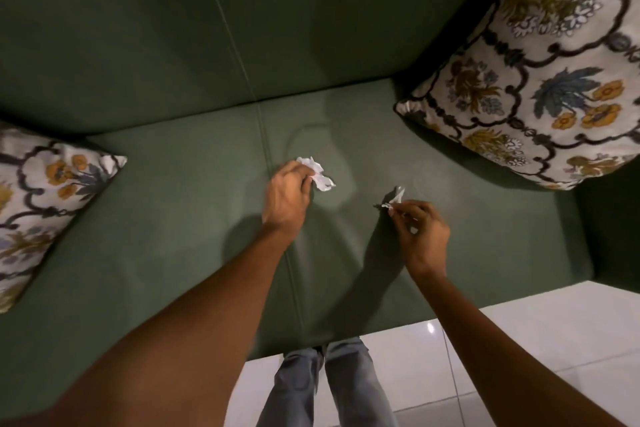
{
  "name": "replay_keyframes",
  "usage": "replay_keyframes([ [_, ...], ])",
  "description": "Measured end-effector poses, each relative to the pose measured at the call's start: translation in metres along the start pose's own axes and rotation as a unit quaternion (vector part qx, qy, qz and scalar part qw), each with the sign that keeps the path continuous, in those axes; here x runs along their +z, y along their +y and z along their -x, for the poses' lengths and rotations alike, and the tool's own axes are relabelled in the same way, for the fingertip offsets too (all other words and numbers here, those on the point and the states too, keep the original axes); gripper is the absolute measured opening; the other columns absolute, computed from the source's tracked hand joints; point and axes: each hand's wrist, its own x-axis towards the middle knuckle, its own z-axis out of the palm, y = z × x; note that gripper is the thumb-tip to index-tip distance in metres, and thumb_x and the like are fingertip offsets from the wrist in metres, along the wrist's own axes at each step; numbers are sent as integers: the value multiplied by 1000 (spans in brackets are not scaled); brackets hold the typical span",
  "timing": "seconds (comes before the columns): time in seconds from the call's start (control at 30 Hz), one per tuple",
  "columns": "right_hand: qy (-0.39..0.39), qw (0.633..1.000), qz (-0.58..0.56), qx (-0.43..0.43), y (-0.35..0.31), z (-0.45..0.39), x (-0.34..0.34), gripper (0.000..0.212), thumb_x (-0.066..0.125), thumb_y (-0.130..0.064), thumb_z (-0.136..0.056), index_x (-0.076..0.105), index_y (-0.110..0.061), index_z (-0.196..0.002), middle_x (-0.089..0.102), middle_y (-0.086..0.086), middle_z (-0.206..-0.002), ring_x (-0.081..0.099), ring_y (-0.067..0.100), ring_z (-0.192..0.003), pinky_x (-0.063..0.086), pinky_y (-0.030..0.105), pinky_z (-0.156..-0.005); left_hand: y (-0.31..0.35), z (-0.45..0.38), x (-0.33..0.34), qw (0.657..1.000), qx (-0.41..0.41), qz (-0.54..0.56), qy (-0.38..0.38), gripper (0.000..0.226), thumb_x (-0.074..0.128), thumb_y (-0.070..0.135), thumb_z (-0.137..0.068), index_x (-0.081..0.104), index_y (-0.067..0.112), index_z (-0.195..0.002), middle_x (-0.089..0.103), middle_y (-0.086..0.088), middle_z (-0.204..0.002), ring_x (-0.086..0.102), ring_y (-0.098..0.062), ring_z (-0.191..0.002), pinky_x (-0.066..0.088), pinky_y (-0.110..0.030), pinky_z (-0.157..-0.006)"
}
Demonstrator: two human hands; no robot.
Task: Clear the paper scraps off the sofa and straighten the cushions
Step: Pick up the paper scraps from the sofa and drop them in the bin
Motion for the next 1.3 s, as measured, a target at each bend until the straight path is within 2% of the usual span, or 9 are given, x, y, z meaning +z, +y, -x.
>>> replay_keyframes([
  [0.13, -28, 998, -38, -50, -37, 6, 19, 17, 79, -13, -98, 84, -9, -113, 76, 11, -117, 76, 23, -99, 63, 37, -97, -16, 32, -21, 997, -57, 36, 38, 25, 69, -5, -86, 80, 11, -102, 77, -6, -113, 72, -32, -99, 58, -38, -84],
  [0.3, -83, 988, -84, -104, -88, 28, 46, 12, 79, -13, -99, 84, -11, -109, 80, 6, -109, 79, 20, -94, 65, 44, -95, -47, 90, -61, 983, -136, 70, 102, 25, 73, -4, -86, 80, 14, -102, 75, -6, -112, 74, -30, -92, 60, -38, -84],
  [0.37, -108, 981, -99, -130, -108, 42, 58, 12, 79, -13, -99, 83, -12, -110, 81, 3, -107, 80, 10, -93, 66, 41, -94, -63, 117, -76, 978, -153, 67, 126, 21, 74, -3, -87, 80, 11, -101, 75, -9, -108, 75, -32, -89, 61, -41, -82],
  [0.5, -158, 967, -132, -148, -141, 83, 82, 33, 83, -17, -96, 73, -21, -126, 78, -22, -99, 75, -15, -92, 59, 9, -88, -96, 166, -94, 962, -202, 83, 165, 14, 73, -1, -90, 79, 9, -97, 76, -12, -102, 75, -34, -84, 61, -46, -79],
  [0.6, -192, 959, -122, -167, -157, 122, 106, 20, 86, -18, -92, 80, -23, -110, 79, -33, -92, 77, -13, -89, 63, 15, -84, -115, 213, -106, 944, -246, 79, 206, 11, 72, 0, -91, 78, 9, -94, 76, -13, -99, 74, -36, -83, 61, -45, -78],
  [0.77, -260, 936, -48, -234, -167, 211, 162, 14, 88, -25, -90, 85, -20, -103, 87, -3, -97, 82, 7, -82, 67, 30, -80, -162, 339, -109, 903, -349, 85, 236, 10, 73, 5, -95, 79, 11, -101, 78, -10, -106, 75, -31, -89, 62, -43, -81],
  [0.9, -332, 911, -52, -240, -166, 296, 211, 11, 88, -28, -91, 83, -28, -101, 87, -4, -90, 82, 5, -80, 67, 33, -79, -209, 438, -114, 846, -440, 99, 283, 11, 74, 6, -93, 79, 13, -99, 80, -8, -97, 72, -23, -79, 52, -28, -75],
  [1.07, -431, 866, -14, -253, -151, 403, 277, 19, 89, -28, -89, 79, -29, -105, 81, -18, -93, 77, 2, -72, 65, 24, -72, -263, 536, -108, 763, -539, 131, 331, 9, 75, 8, -92, 81, 13, -97, 80, -13, -99, 74, -36, -88, 56, -37, -78],
  [1.3, -466, 851, 54, -236, -117, 500, 368, 21, 89, -26, -88, 80, -19, -107, 86, 9, -97, 83, 27, -88, 68, 47, -84, -335, 612, -62, 748, -559, 143, 327, 10, 72, 14, -96, 79, 10, -101, 81, -16, -99, 75, -36, -89, 60, -40, -78],
])
